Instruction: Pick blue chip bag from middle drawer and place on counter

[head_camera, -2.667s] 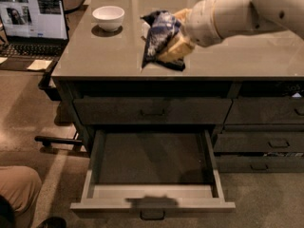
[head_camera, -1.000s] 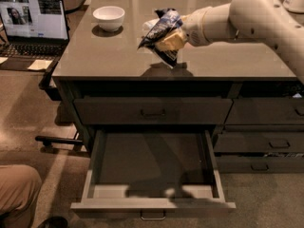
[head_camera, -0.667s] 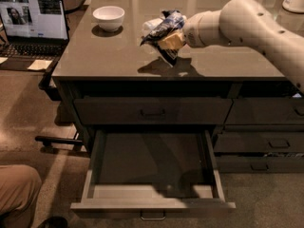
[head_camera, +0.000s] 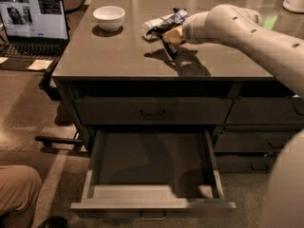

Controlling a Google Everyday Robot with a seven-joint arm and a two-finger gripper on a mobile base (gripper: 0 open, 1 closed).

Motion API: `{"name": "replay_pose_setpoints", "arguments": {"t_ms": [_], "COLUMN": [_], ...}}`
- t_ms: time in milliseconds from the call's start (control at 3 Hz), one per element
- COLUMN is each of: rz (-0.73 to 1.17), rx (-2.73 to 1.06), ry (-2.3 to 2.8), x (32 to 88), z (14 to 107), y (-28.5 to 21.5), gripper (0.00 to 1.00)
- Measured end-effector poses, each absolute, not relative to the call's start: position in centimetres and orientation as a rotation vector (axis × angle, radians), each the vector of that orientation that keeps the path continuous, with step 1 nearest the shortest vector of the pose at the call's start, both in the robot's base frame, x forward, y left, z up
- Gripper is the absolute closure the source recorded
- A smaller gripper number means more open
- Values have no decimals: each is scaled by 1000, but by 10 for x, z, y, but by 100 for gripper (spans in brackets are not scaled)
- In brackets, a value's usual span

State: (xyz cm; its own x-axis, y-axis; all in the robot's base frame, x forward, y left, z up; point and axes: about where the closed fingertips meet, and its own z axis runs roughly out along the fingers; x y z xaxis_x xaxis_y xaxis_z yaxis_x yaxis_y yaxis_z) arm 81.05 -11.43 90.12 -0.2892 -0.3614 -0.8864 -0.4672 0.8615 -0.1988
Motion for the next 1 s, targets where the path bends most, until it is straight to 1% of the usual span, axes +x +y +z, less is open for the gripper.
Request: {"name": "replay_pose_setpoints", "arguments": {"t_ms": [333,1000], "rz": [132,133], "rx": [-529,-516], "ry": [1974,1978], "x": [820,821], "z": [889,888], "y": [-127,-130], "gripper": [63,17]}}
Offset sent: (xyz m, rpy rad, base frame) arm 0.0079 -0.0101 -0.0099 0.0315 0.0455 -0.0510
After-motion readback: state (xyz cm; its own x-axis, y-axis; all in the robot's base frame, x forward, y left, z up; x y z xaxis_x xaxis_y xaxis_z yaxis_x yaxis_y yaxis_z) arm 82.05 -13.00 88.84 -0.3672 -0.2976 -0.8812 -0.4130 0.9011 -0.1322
